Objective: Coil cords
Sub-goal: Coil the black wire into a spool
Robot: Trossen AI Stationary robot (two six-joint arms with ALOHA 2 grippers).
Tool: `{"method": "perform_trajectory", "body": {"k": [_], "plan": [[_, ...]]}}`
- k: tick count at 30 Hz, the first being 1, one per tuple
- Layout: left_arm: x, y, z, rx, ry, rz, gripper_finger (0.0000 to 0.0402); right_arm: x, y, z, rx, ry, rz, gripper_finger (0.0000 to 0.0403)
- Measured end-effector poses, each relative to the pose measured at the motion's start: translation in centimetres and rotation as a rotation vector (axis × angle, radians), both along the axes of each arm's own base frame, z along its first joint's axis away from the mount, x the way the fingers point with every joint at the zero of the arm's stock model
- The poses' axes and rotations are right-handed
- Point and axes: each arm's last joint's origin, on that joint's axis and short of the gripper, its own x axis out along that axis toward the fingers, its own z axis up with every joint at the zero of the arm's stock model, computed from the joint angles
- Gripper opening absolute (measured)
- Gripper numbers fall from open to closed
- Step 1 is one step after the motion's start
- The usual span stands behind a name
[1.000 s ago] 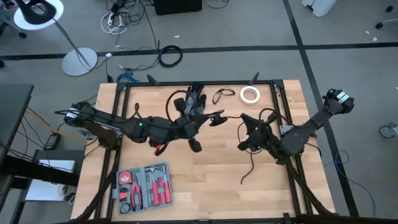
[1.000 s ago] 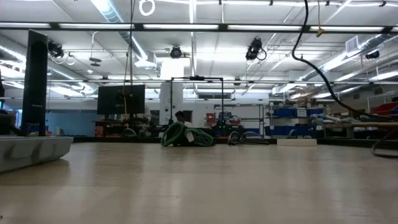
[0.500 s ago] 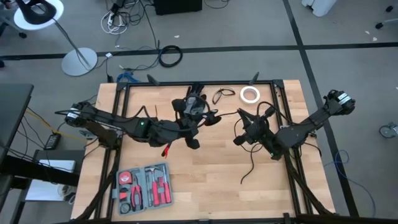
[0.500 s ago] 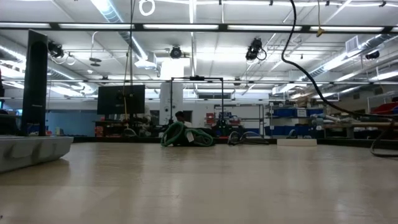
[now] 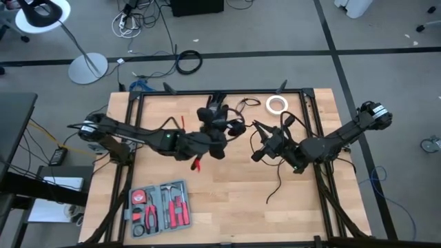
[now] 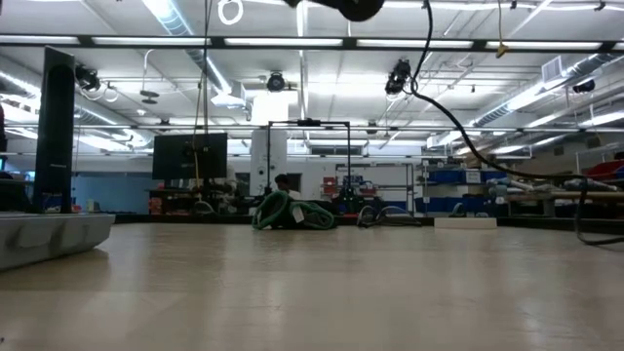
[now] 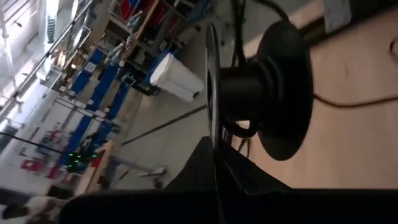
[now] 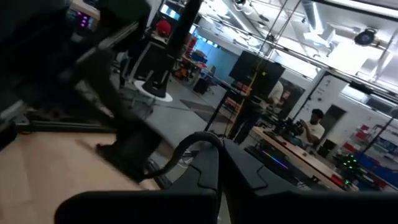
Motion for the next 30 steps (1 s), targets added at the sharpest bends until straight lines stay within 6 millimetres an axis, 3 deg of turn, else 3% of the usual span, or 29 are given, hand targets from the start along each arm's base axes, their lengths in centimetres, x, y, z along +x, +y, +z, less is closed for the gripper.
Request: {"method": "perform_trajectory", "body": {"k": [6,12,19,25,30], "plan": [[1.0,1.2,-1.5,0.094,0.096,0.092,0.0,-0.2,0.2,0.3,-0.007,-0.001,-0.008,0.0006],[1.2,2.7,-1.4,0.091,0.091,0.115,0.0,-0.4,0.5,0.1,-0.003,0.011,-0.02,0.0006],[1.6,2.6,-0.9,0.099,0.049,0.077,0.0,-0.1,-0.2,-0.6,-0.007,0.075,-0.114,0.0012],[1.5,2.6,-1.0,0.107,0.062,0.092,0.0,0.2,0.2,-0.7,0.023,0.006,0.053,0.0047],[1.5,2.7,-0.7,0.139,0.062,0.116,0.0,1.0,0.5,-2.0,0.093,0.009,0.23,0.0073]]}}
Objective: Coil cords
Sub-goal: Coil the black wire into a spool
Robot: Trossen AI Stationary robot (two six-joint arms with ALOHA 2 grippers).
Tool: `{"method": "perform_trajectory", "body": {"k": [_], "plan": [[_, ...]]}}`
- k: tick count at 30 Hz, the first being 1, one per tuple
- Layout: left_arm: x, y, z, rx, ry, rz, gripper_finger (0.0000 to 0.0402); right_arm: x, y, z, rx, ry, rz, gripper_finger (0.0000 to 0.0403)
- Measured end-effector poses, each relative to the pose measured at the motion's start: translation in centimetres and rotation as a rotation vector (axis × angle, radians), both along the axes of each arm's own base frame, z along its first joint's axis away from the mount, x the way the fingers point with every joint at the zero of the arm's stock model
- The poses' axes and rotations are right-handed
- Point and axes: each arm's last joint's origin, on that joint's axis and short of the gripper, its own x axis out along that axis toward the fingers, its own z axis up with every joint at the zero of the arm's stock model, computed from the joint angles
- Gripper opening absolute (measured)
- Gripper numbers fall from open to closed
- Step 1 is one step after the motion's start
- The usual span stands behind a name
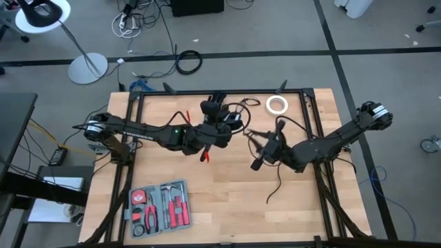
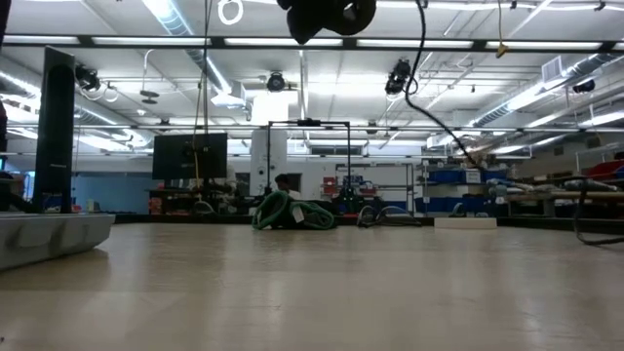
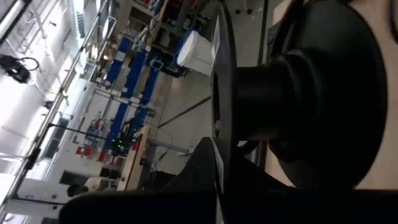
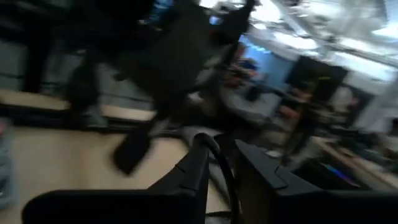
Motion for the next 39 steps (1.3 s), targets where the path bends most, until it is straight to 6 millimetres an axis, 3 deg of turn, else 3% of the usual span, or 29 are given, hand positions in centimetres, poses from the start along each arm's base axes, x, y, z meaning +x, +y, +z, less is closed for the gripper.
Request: {"method": "perform_trajectory", "body": {"k": [5,11,22,30,39], "plan": [[0.3,0.0,1.0,0.022,-0.08,-0.011,0.0,2.0,0.1,-2.2,0.011,0.056,0.099,0.008],[0.5,-0.5,1.6,0.046,-0.117,-0.054,0.0,3.5,-0.1,-3.8,0.037,0.076,0.081,0.0077],[0.7,-0.9,3.3,0.026,-0.304,-0.155,0.0,3.3,1.0,-4.0,0.058,0.069,0.165,0.0074],[1.1,-0.9,2.5,0.178,-0.117,-0.131,0.0,2.4,2.2,-4.0,-0.015,0.098,0.051,0.007],[1.2,-0.9,2.4,0.195,-0.099,-0.105,0.0,2.0,2.5,-4.7,0.005,0.134,0.005,0.0061]]}}
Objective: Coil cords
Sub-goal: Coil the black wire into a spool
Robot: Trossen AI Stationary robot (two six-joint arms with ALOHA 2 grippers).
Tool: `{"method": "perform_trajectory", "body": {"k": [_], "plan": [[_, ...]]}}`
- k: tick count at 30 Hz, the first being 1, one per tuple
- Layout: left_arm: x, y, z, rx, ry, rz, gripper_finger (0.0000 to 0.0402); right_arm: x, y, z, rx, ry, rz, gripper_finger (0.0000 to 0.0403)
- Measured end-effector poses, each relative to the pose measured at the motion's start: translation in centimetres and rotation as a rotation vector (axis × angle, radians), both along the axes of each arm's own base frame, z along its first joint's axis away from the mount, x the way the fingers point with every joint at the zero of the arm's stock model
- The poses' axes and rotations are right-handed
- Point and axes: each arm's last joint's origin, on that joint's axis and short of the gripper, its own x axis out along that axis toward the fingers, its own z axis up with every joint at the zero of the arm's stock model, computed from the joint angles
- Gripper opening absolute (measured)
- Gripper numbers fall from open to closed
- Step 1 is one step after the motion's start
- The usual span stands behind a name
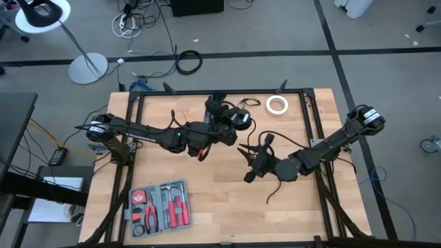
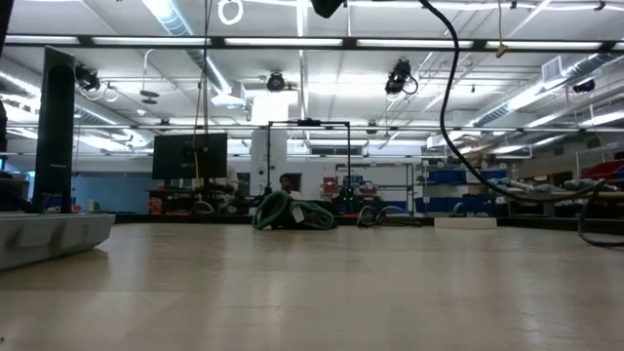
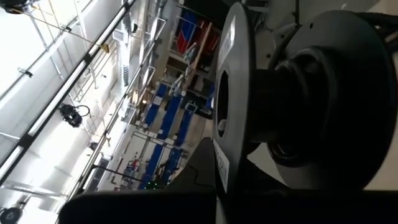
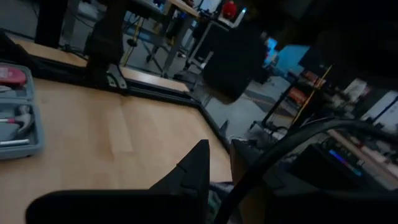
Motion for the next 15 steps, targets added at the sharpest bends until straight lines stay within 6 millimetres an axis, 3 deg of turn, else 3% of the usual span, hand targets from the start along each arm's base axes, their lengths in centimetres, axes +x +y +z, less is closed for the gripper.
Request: {"method": "perform_trajectory", "body": {"k": [15], "plan": [[0.0,0.0,0.2,-0.02,-0.042,-0.013,0.0,-1.1,1.0,-1.7,0.154,0.022,0.005,0.0046]]}}
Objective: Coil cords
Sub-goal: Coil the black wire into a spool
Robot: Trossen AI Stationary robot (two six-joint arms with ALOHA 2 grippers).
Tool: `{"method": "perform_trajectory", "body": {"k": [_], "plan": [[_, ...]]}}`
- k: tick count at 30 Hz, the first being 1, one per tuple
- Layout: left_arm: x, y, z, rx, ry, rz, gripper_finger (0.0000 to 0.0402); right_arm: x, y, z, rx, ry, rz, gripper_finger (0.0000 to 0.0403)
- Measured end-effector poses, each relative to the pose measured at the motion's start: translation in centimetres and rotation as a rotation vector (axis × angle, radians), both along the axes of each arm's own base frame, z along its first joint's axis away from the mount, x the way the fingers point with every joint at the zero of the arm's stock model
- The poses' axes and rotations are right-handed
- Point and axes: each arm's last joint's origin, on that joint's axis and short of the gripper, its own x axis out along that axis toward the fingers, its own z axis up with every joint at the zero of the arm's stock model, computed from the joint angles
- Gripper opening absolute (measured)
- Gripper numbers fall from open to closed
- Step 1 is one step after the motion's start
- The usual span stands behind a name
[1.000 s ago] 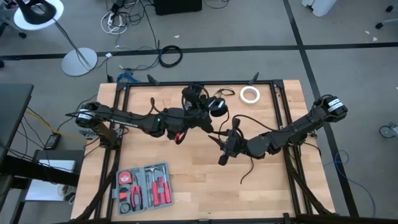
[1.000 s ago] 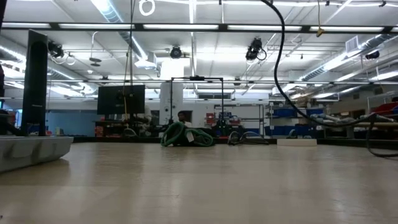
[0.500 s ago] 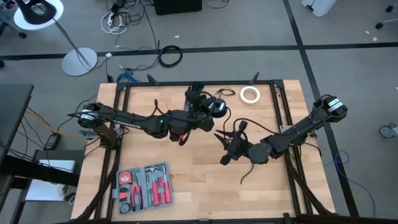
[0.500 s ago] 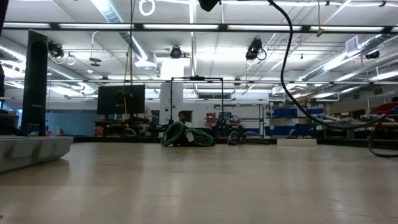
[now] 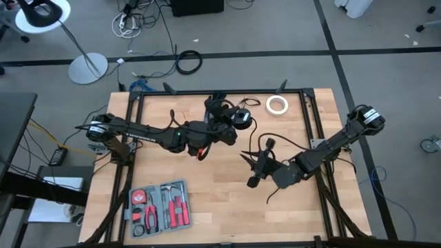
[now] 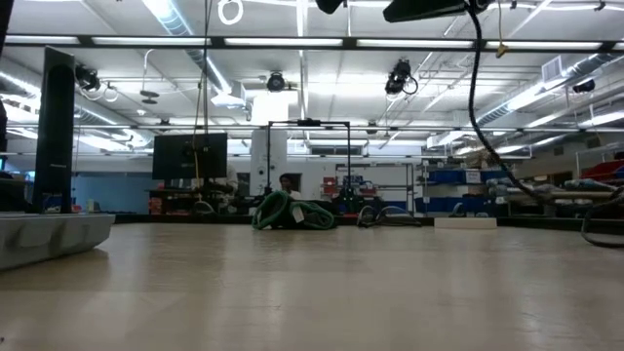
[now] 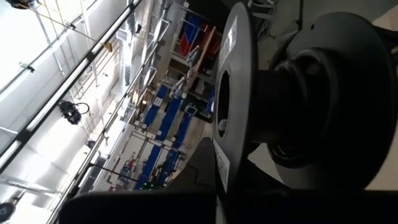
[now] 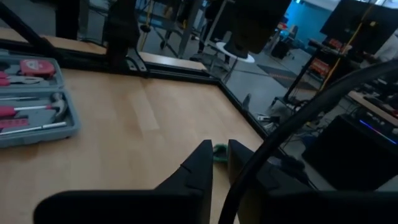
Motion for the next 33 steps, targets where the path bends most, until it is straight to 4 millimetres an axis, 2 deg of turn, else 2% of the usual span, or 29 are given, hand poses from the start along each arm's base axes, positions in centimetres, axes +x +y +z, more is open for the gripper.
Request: {"method": "perform_trajectory", "body": {"k": [15,24,33], "plan": [[0.0,-0.1,0.0,0.001,0.001,-0.025,0.0,-1.7,1.8,-0.5,-0.013,0.008,-0.006,0.0033],[0.1,-0.1,0.0,0.001,0.002,-0.025,0.0,-3.1,1.7,0.1,0.038,-0.012,-0.014,0.0036],[0.1,-0.1,-0.1,0.0,0.013,-0.028,0.0,-3.7,1.8,-0.5,0.109,0.025,0.018,0.0036]]}}
